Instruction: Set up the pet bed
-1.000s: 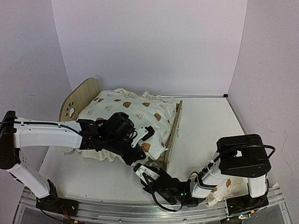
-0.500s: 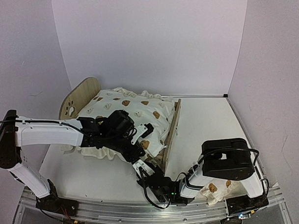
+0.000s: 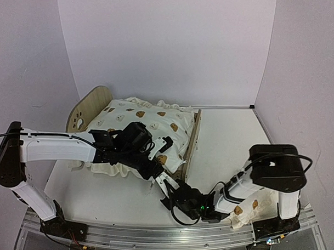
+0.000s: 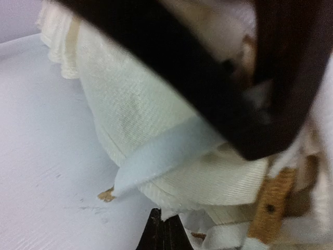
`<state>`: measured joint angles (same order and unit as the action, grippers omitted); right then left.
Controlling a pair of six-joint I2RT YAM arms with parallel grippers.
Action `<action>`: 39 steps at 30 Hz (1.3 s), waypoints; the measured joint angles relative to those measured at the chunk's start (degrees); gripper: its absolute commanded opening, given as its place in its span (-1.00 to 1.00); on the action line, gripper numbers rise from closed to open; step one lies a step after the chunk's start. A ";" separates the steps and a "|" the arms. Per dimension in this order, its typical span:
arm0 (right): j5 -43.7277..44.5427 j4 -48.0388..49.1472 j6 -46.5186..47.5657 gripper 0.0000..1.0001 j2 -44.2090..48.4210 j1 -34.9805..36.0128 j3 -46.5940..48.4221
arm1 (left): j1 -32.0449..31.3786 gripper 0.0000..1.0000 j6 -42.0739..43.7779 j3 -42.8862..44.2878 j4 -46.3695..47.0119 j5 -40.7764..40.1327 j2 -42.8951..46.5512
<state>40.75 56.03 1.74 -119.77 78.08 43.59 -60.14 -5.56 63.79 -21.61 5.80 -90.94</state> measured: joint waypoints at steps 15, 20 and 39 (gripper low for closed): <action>-38.45 -46.56 -4.72 -1.00 22.86 -1.22 -4.96 | 1.75 -1.00 -0.39 2.62 0.48 1.25 -4.15; -35.91 -55.06 -6.45 -0.87 34.49 -0.90 -7.96 | 2.32 -1.00 -0.48 2.62 0.55 1.81 -4.85; -31.04 -58.51 -25.05 -0.27 39.89 -0.63 -11.87 | -1.86 -1.00 -8.46 -5.68 10.19 13.84 -2.64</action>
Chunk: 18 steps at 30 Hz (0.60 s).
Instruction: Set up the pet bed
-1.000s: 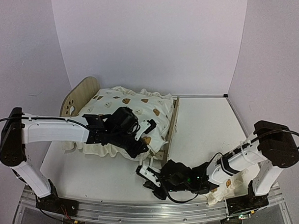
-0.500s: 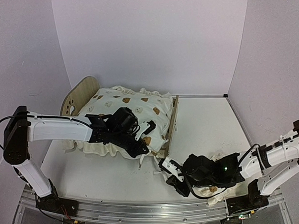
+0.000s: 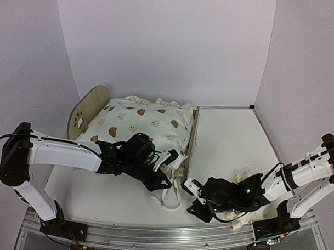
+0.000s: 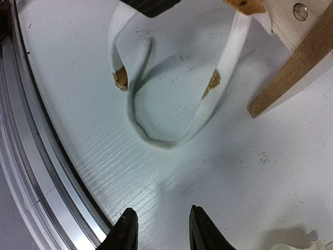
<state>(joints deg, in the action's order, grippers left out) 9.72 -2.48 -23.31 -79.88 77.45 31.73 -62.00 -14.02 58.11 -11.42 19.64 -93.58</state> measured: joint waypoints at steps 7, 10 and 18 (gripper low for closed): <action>5.75 -0.17 -9.40 -0.04 3.56 0.11 -1.73 | -0.31 -1.00 -2.97 -3.69 2.95 -0.90 0.35; 10.14 10.58 -15.74 0.09 5.70 0.39 -7.02 | -0.31 -1.00 -3.96 -4.68 3.17 -1.42 0.72; 20.94 31.23 -21.14 0.16 -10.93 5.07 -8.98 | -0.31 -1.00 -5.55 -5.88 4.55 -1.70 2.64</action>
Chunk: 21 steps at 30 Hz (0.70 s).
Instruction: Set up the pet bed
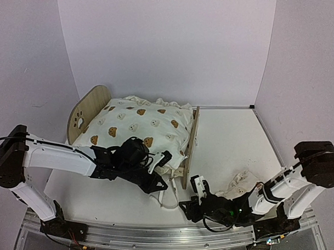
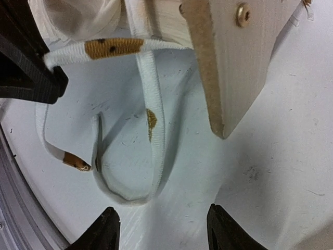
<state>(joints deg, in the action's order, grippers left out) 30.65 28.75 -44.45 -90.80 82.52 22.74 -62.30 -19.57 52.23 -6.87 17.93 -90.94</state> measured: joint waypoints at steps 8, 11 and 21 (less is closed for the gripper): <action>6.84 6.93 -0.87 -0.10 -9.22 0.92 4.39 | -0.02 -1.00 -1.33 -2.89 2.47 -0.17 2.16; 7.58 8.79 -0.98 -0.23 -12.59 0.90 7.06 | -0.13 -1.00 -1.57 -3.19 2.91 -0.13 2.16; 9.29 10.10 -2.62 -0.93 -16.70 0.90 7.91 | -0.74 -1.00 -2.51 -3.96 4.57 -0.22 2.60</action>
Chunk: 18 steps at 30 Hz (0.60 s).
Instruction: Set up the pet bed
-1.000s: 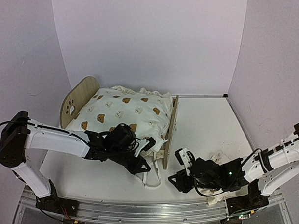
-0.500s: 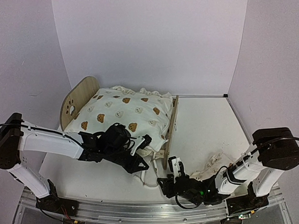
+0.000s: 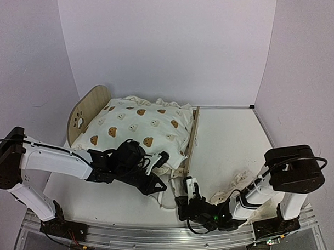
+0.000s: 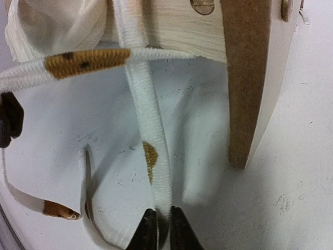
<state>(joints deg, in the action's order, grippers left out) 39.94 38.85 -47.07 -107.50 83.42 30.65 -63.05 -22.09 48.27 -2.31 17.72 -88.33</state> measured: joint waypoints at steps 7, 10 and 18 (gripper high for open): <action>0.92 -7.02 2.60 -1.00 9.05 0.00 -1.60 | -0.68 -1.00 -1.09 -1.20 1.20 -0.70 0.11; 1.22 -10.99 4.59 -1.00 16.85 -0.02 -2.01 | -1.20 -1.00 -2.12 -1.92 2.67 -1.27 0.09; -2.40 -25.03 12.35 -1.00 24.24 -0.02 1.60 | -3.87 -0.53 -5.05 -2.40 6.08 -3.15 -2.21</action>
<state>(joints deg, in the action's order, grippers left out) 37.54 13.82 -34.72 -83.26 83.40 32.25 -66.92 -27.14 45.87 3.77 14.57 -90.54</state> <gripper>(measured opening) 0.013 0.049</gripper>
